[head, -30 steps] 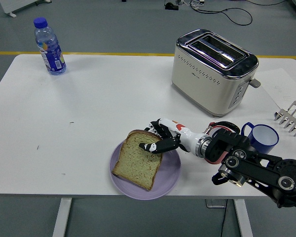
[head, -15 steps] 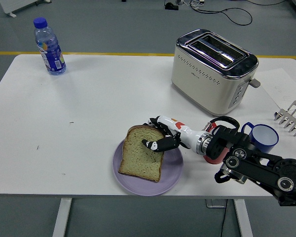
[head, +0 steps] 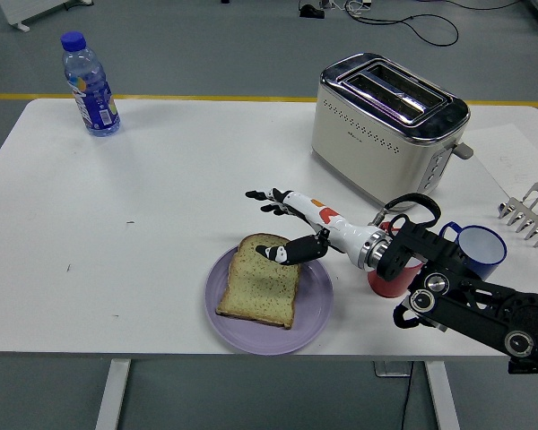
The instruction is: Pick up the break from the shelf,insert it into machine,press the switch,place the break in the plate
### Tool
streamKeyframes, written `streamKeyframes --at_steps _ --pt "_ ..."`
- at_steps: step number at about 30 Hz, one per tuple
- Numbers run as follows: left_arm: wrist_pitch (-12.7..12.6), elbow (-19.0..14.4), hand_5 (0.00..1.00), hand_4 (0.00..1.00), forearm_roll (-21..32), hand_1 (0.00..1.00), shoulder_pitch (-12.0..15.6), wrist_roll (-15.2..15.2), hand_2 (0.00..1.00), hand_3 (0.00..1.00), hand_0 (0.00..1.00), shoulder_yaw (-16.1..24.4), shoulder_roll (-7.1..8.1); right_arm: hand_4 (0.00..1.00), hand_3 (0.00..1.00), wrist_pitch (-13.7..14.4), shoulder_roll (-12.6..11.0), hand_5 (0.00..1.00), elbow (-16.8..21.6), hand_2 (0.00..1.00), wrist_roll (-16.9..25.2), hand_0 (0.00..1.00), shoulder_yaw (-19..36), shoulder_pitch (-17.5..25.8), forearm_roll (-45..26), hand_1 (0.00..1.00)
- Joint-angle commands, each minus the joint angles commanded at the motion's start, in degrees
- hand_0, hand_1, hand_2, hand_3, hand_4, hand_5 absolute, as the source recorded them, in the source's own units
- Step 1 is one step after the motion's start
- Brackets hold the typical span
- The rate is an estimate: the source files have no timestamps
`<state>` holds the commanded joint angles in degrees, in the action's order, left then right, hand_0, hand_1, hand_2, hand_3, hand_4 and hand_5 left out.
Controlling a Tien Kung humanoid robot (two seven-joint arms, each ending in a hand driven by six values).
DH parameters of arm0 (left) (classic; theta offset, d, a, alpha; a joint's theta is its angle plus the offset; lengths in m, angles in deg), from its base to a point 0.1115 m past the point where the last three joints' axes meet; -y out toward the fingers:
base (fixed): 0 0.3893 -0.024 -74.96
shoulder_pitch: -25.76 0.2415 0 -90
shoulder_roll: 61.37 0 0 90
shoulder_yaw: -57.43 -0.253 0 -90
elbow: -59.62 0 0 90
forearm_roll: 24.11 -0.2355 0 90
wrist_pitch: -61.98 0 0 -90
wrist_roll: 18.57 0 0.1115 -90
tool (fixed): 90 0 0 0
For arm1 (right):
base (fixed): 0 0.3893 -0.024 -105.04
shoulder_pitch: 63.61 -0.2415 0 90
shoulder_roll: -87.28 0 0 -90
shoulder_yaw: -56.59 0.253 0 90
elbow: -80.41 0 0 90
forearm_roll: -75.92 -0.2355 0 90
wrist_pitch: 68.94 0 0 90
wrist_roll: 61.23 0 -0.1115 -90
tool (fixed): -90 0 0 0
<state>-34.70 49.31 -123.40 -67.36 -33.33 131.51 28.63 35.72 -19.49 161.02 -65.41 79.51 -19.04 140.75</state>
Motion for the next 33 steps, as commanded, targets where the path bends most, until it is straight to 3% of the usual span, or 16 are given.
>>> streamKeyframes --at_steps 5,12,14,15,16,18,24,28,29,33 --pt "0.0 0.0 0.930 0.287 -0.5 0.462 0.2 0.0 0.446 0.553 0.609 0.5 0.00 0.766 0.965 2.4 -0.3 0.063 1.7 0.968 2.8 0.976 2.2 0.3 2.6 0.927" --pt "-0.1 0.0 0.930 0.286 -0.4 0.462 0.1 0.1 0.447 0.553 0.610 0.6 0.00 0.757 0.959 5.4 -1.8 0.060 7.8 0.960 10.4 0.969 9.1 0.0 4.3 0.918" --pt "-0.1 0.0 0.930 0.286 -0.1 0.462 0.0 0.1 0.447 0.553 0.610 0.4 0.00 0.757 0.959 5.2 -2.3 0.060 9.3 0.960 12.2 0.969 11.2 -0.2 5.0 0.918" --pt "-0.1 0.0 0.930 0.286 0.1 0.462 0.0 0.1 0.447 0.553 0.610 0.3 0.00 0.757 0.959 4.6 -3.1 0.060 10.5 0.960 13.5 0.969 12.9 -0.4 5.8 0.918" --pt "0.0 0.0 0.931 0.286 0.1 0.462 -0.1 0.0 0.446 0.552 0.611 0.3 0.00 0.750 0.894 3.9 -3.6 0.070 11.2 0.916 14.3 0.923 14.3 -0.6 6.4 0.875" --pt "0.0 0.0 0.931 0.286 -0.6 0.462 -0.1 -0.1 0.446 0.552 0.611 1.0 0.00 0.750 0.894 2.2 -5.4 0.070 12.6 0.916 16.4 0.923 18.3 -0.8 8.0 0.875" --pt "0.0 0.0 0.929 0.285 0.4 0.460 0.1 -0.2 0.440 0.554 0.611 0.3 0.00 0.713 0.871 2.1 -7.8 0.089 13.2 0.889 17.9 0.908 24.2 0.2 8.2 0.852" --pt "0.0 0.0 0.929 0.285 1.5 0.460 0.5 -0.3 0.440 0.554 0.611 -0.9 0.00 0.713 0.871 2.0 -10.9 0.089 10.6 0.889 16.8 0.908 29.5 1.4 9.4 0.852" --pt "0.0 0.0 0.930 0.287 1.7 0.457 0.6 -0.3 0.437 0.554 0.611 -1.0 0.00 0.623 0.860 2.1 -11.5 0.240 10.1 0.882 16.8 0.919 30.5 1.8 9.3 0.849" --pt "0.1 0.0 0.930 0.287 2.7 0.457 0.9 -0.4 0.437 0.554 0.611 -2.3 0.00 0.623 0.860 2.6 -14.6 0.240 8.2 0.882 16.2 0.919 35.6 4.9 8.3 0.849"
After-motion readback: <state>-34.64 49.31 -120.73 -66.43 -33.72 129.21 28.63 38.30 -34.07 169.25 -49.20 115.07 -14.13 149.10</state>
